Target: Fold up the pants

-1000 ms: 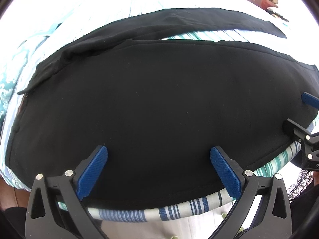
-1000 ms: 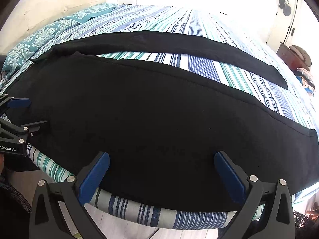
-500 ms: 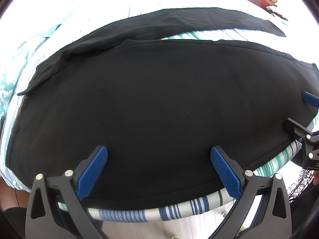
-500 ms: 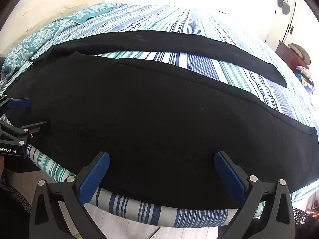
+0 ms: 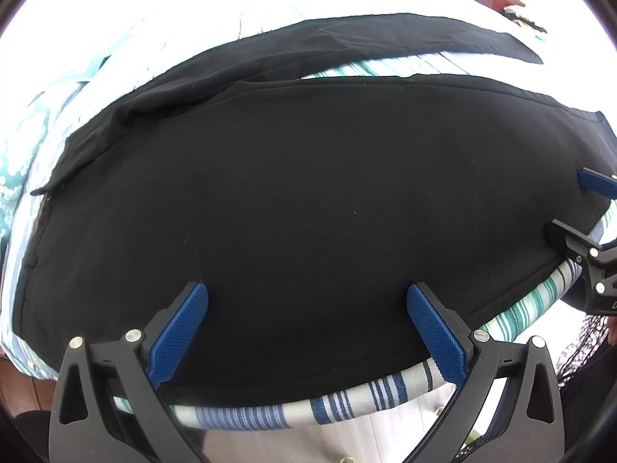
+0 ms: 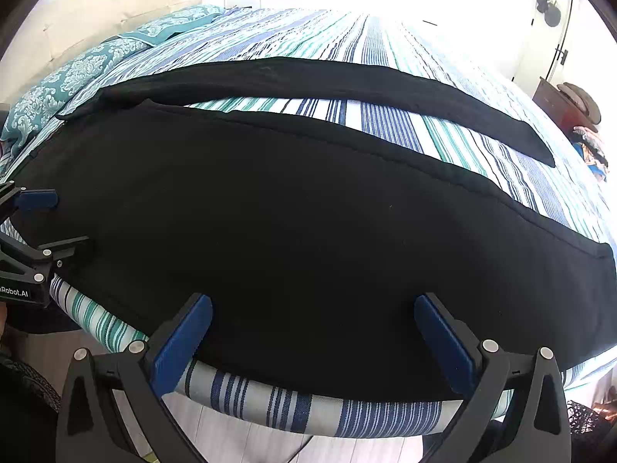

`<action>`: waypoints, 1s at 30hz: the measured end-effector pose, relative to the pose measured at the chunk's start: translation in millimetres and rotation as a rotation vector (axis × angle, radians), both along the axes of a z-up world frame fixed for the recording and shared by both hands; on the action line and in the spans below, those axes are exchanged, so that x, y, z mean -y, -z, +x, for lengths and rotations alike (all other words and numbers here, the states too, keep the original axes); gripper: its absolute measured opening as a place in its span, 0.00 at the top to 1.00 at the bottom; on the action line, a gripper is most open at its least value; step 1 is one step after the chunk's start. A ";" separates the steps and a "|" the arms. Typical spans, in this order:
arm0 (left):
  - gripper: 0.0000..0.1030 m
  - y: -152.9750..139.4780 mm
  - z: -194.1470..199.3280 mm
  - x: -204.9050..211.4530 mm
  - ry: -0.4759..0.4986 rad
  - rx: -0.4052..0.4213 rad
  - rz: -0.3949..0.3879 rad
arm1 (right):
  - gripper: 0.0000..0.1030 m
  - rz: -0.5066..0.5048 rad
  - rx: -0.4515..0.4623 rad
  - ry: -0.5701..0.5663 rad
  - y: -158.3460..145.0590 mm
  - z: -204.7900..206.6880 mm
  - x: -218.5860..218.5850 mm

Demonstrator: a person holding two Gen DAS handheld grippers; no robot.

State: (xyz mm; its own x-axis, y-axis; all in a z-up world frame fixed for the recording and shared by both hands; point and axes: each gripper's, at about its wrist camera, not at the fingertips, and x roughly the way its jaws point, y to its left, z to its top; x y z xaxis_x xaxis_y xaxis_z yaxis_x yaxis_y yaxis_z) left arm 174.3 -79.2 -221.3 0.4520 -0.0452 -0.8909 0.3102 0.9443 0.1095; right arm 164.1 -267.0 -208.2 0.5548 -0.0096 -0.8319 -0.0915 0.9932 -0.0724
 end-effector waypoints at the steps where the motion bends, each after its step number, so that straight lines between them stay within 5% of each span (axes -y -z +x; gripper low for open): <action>1: 0.00 0.2 -0.4 0.1 0.003 0.001 0.002 | 0.00 0.000 0.000 0.000 -0.1 0.2 0.2; 30: 0.00 -4.1 7.9 -3.3 0.003 -0.058 -0.016 | 0.00 0.006 -0.023 -0.020 -1.7 -2.2 3.3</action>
